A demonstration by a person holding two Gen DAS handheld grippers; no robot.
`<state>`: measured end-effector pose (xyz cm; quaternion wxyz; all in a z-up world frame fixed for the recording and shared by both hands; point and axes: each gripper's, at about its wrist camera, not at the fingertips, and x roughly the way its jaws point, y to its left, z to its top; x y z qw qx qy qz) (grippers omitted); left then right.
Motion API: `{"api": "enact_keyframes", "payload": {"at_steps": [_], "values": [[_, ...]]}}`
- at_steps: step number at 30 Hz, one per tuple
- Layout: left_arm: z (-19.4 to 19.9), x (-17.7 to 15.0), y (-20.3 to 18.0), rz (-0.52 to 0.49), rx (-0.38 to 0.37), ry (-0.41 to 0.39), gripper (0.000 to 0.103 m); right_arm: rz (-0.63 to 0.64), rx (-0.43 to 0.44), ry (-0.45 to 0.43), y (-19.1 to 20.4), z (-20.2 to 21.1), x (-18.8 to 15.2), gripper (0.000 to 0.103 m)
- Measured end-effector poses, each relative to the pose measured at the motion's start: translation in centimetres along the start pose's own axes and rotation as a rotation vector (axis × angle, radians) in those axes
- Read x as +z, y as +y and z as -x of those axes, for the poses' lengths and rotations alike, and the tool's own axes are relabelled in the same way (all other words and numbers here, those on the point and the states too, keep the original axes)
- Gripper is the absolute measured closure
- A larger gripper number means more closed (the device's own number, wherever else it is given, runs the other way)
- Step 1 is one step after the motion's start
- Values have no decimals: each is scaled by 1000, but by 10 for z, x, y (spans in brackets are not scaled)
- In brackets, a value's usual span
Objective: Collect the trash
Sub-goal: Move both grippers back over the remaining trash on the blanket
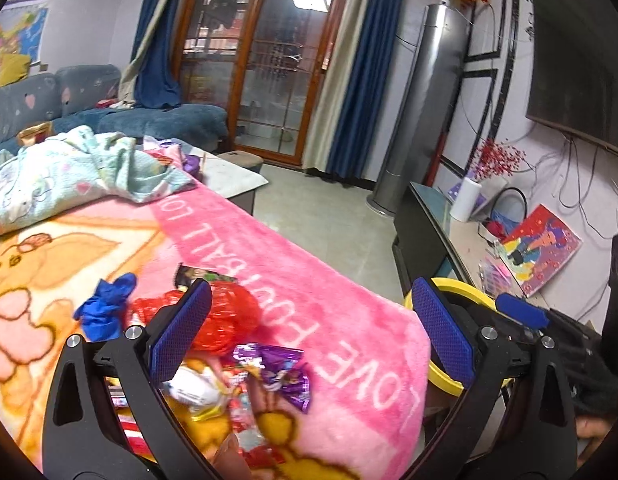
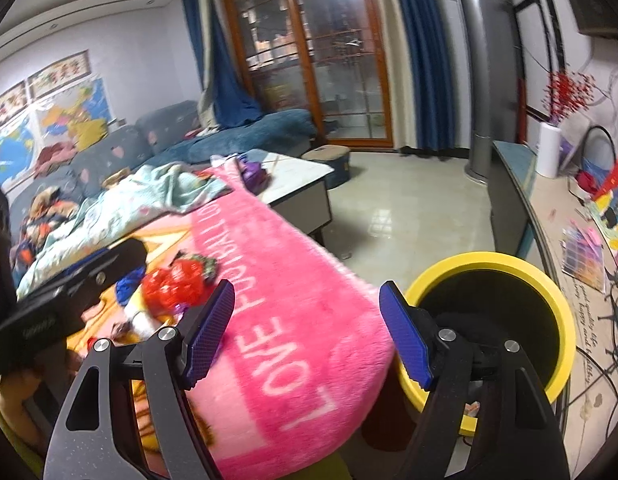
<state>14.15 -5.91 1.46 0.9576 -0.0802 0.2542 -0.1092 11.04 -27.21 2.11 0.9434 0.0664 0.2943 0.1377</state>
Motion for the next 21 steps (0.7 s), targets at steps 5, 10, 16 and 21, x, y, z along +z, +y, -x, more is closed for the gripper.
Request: {"api": "enact_keyframes", "payload": {"at_steps": [5, 10, 16, 21], "values": [[7, 3, 18, 31, 24, -16, 11, 51, 36, 16, 20, -3, -3, 31], [12, 6, 36, 68, 52, -30, 11, 87, 57, 32, 34, -5, -7, 31], [18, 9, 54, 104, 81, -43, 11, 106, 74, 45, 47, -8, -11, 31], [23, 8, 69, 134, 109, -53, 11, 126, 98, 60, 55, -11, -13, 31]]}}
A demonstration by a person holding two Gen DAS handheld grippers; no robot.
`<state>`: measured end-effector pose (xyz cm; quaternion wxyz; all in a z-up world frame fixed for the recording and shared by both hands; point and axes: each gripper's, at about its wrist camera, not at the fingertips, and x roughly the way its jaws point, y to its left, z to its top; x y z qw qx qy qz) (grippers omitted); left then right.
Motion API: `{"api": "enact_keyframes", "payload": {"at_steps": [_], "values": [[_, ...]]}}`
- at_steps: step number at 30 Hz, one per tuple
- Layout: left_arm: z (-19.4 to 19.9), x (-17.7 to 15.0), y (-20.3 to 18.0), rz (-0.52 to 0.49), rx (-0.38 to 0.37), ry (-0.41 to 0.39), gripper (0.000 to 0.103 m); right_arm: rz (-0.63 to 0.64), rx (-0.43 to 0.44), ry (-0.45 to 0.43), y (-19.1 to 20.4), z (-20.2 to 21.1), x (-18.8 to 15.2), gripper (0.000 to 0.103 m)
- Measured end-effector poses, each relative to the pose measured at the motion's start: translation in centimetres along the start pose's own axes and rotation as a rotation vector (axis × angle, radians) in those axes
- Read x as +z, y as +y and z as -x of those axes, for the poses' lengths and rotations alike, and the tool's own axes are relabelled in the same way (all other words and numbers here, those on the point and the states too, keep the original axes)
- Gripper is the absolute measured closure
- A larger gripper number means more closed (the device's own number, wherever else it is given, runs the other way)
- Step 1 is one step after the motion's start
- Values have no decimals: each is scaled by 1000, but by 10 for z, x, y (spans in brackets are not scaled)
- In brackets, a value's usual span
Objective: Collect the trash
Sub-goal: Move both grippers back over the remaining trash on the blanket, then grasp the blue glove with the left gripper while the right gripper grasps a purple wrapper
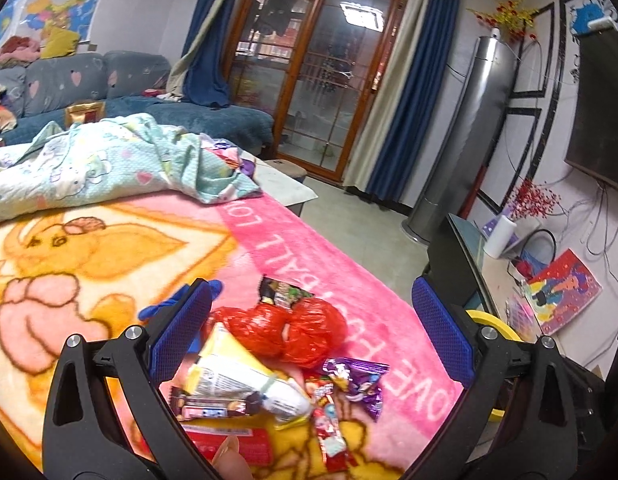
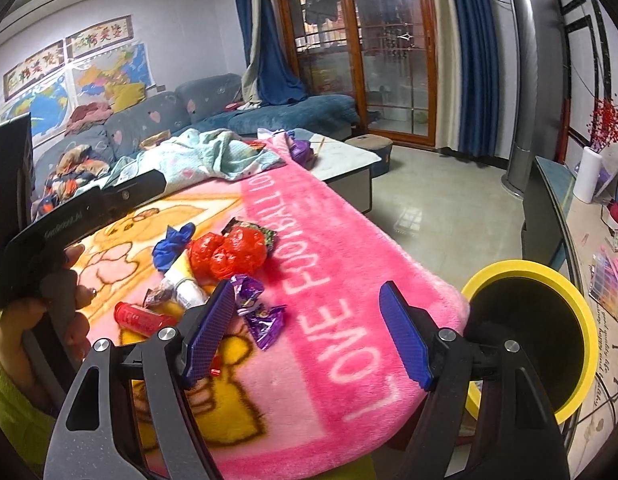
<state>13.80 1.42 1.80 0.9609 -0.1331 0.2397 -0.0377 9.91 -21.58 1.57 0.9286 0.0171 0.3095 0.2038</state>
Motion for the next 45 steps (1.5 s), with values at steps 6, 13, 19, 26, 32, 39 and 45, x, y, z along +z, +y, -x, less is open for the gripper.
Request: {"api": "enact_keyframes", "payload": {"at_steps": [6, 13, 19, 26, 32, 39, 45], "values": [[3, 3, 20, 35, 33, -12, 11, 27, 32, 18, 14, -8, -1, 31], [3, 6, 44, 67, 82, -20, 11, 53, 73, 59, 30, -24, -3, 31], [-12, 1, 78, 108, 143, 43, 11, 54, 110, 101, 40, -41, -4, 31], [-33, -8, 109, 154, 159, 127, 12, 32, 124, 143, 43, -69, -1, 35], [-51, -18, 125, 220, 111, 195, 27, -7, 122, 194, 37, -92, -3, 41], [-68, -26, 132, 257, 69, 248, 35, -39, 138, 235, 29, -109, -5, 56], [-76, -31, 133, 263, 61, 285, 62, -37, 162, 251, 26, -114, -9, 79]]}}
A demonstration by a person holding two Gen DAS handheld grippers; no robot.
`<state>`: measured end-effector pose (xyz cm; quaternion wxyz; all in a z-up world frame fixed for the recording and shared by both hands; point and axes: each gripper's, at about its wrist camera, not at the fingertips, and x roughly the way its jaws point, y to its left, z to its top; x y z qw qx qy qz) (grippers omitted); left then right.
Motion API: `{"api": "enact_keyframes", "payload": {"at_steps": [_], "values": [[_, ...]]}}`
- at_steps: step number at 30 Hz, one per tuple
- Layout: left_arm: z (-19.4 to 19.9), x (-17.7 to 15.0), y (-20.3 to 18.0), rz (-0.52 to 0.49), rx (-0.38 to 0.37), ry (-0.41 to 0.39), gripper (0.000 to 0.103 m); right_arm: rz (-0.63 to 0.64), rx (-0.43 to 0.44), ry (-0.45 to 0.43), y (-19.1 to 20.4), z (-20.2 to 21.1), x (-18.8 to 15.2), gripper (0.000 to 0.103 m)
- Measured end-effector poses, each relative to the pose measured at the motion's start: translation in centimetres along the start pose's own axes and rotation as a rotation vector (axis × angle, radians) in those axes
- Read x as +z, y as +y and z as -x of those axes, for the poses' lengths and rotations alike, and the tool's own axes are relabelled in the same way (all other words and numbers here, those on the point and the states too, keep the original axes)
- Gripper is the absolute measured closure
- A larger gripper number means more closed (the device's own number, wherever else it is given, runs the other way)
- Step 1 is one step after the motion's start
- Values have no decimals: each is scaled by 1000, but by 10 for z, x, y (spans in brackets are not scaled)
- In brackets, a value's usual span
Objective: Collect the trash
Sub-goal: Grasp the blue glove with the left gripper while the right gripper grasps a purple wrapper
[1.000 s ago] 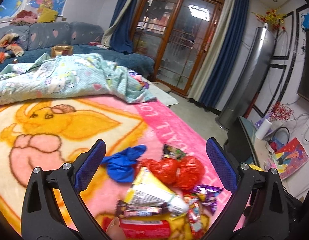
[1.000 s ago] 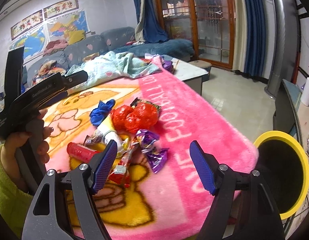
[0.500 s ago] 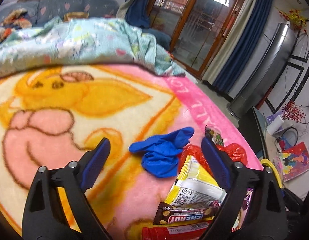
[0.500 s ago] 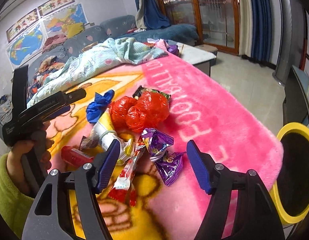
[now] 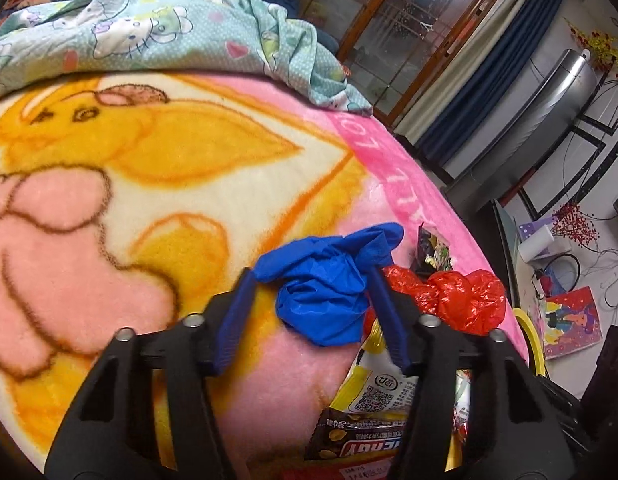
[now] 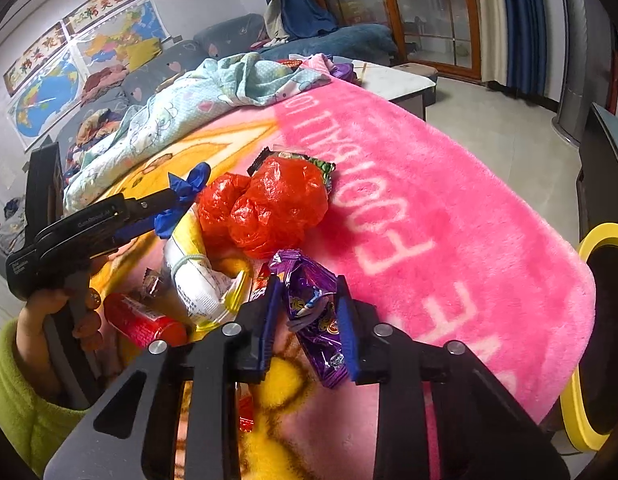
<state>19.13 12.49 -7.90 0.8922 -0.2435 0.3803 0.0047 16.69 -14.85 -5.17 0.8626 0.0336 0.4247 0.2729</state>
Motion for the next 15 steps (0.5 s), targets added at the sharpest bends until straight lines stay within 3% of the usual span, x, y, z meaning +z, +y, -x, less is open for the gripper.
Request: {"api": "enact_keyframes", "payload": {"at_steps": [3, 9, 15], "values": [[-2, -2, 1, 0, -7, 10, 73, 8, 2, -1, 1, 1, -2, 90], [-2, -4, 3, 5, -28, 19, 89, 11, 0, 0, 1, 2, -3, 90], [12, -3, 1, 0, -36, -29, 93, 14, 7, -3, 2, 6, -4, 91]]}}
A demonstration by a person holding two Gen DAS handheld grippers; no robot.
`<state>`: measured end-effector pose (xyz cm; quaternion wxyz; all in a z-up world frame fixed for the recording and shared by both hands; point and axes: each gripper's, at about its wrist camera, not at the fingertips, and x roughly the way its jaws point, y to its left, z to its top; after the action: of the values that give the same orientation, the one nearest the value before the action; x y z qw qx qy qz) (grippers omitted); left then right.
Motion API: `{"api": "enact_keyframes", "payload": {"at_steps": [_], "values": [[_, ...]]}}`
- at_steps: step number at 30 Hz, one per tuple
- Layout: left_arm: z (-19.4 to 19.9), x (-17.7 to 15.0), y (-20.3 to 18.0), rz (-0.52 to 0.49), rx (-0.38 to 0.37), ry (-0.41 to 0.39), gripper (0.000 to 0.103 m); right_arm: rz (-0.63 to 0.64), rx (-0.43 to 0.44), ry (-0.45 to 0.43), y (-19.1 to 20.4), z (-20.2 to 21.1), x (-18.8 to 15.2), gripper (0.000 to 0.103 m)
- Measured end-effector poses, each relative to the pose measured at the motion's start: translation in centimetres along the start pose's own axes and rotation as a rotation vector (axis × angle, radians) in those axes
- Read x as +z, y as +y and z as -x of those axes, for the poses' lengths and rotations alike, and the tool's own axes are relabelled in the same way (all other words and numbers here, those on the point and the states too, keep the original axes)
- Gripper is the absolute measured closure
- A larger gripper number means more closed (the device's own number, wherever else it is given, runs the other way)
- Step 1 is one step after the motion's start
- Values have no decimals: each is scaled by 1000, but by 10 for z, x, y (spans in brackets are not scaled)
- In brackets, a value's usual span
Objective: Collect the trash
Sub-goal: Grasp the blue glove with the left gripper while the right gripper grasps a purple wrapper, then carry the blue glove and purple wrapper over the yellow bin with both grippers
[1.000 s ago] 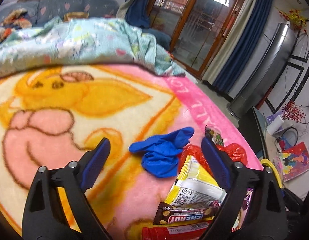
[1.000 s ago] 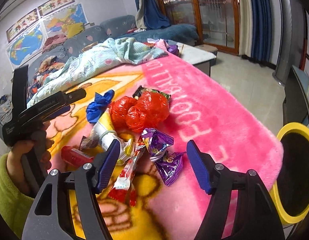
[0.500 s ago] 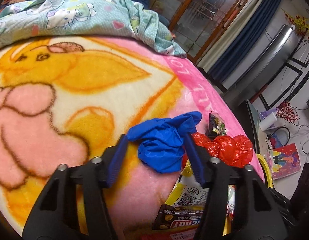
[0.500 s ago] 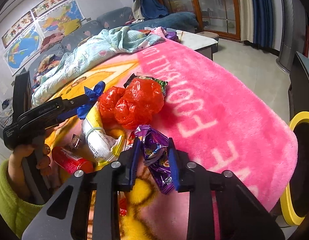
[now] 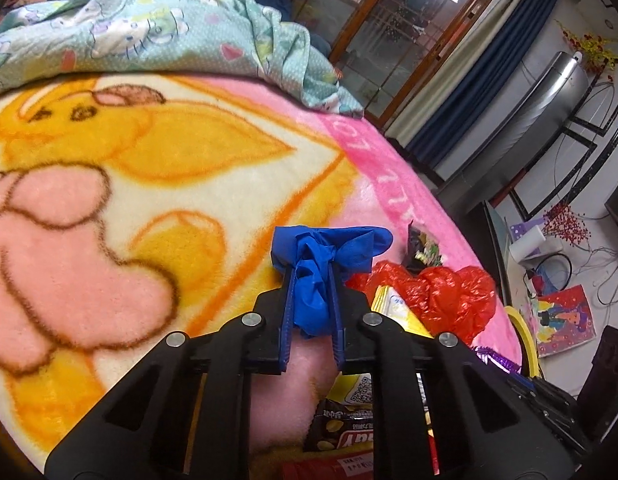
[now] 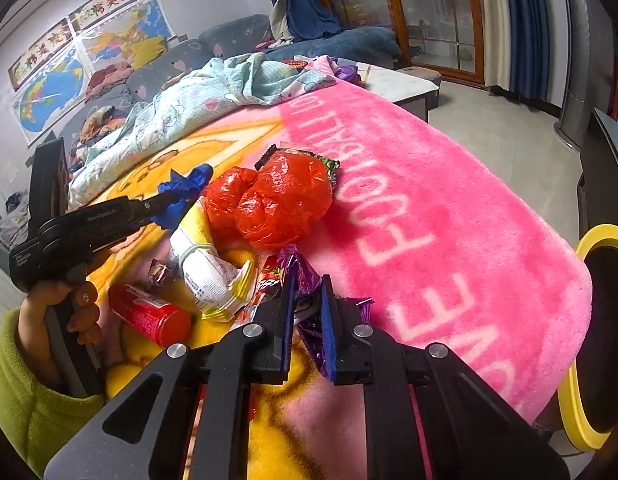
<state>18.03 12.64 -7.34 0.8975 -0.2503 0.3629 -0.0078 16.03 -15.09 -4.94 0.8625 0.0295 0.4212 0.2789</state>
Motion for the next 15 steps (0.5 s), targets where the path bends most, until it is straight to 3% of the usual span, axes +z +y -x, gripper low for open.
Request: {"api": "enact_keyframes", "payload": {"at_steps": [7, 15], "values": [[24, 7, -7, -18, 0, -74, 93, 4, 4, -8, 2, 8, -1, 92], [39, 7, -28, -69, -22, -104, 93, -3, -1, -38, 2, 21, 5, 92]]}}
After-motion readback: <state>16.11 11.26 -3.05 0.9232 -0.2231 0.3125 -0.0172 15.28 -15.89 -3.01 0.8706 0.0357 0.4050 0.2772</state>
